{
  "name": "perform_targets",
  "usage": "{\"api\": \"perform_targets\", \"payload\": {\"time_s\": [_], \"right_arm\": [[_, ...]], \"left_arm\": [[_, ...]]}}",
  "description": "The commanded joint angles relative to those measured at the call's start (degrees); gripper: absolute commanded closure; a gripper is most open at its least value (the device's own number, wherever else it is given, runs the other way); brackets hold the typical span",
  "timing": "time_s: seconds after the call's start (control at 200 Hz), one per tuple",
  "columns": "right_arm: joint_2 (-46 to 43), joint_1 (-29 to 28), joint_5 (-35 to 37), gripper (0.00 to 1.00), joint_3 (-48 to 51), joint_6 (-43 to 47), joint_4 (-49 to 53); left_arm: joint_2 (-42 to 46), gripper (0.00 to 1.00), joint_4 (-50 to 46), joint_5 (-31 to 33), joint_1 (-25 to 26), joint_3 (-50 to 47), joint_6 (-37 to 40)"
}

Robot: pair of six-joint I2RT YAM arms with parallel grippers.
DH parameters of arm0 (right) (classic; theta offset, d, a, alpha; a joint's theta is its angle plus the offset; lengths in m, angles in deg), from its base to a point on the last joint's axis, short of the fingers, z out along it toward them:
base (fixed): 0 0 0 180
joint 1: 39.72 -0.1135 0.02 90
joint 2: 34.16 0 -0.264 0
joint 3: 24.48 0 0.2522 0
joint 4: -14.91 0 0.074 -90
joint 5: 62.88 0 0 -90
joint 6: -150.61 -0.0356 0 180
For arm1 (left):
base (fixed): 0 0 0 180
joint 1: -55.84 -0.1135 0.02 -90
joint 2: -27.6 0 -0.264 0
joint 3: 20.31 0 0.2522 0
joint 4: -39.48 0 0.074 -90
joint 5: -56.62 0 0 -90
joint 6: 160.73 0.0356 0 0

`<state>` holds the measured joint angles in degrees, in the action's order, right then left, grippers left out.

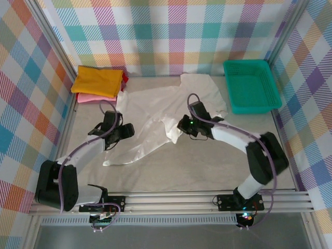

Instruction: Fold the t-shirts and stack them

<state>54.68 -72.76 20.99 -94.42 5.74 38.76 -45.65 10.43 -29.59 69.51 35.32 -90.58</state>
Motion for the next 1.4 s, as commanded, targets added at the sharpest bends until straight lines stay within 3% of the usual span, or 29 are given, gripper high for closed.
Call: {"api": "perform_targets", "payload": {"time_s": [0.0,0.285,0.44,0.835,0.87,0.94,1.0,1.15,1.29,1.33,1.395], "right_arm": [[-7.6,0.7,2.7,1.00,3.7,1.6,10.6],[-29.2,4.1,11.6,1.00,12.0,-0.5,31.5],[-38.8,5.9,15.7,1.00,10.1,-2.3,44.9],[-53.1,6.7,16.3,1.00,4.9,-11.4,69.2],[-53.2,6.8,16.8,0.92,4.7,-11.8,70.0],[-52.4,6.7,18.1,0.65,5.4,-12.1,70.4],[-50.6,6.8,19.6,0.61,6.1,-10.3,68.1],[-39.3,8.0,23.5,0.61,2.3,-1.1,60.7],[-20.8,8.7,19.9,0.65,-3.9,14.6,46.9],[-13.7,8.7,19.9,0.70,-7.2,17.2,44.4],[-3.5,8.7,20.7,0.88,-13.0,20.3,39.4]], "left_arm": [[3.2,0.27,-3.9,2.6,-0.6,-1.4,-1.3],[2.1,0.27,-6.6,-0.3,-0.6,-1.3,-1.9],[3.4,0.27,-7.6,-0.4,-0.6,-2.5,-2.4],[2.5,0.26,-10.0,-2.6,-0.9,-1.1,-2.6],[2.3,0.26,-9.8,-2.9,-0.9,-1.3,-2.8],[1.4,0.25,-9.5,-3.3,-0.9,-1.7,-3.4],[0.8,0.25,-9.6,-3.0,-1.0,-1.8,-3.9],[-0.7,0.25,-8.4,-3.8,-2.6,-1.4,-3.9],[-4.6,0.28,-6.2,-5.2,-2.8,2.6,-1.1],[-6.3,0.32,-4.1,-5.8,-2.7,3.9,-0.5],[-11.1,0.38,-2.7,-6.3,-2.8,8.0,-0.3]]}}
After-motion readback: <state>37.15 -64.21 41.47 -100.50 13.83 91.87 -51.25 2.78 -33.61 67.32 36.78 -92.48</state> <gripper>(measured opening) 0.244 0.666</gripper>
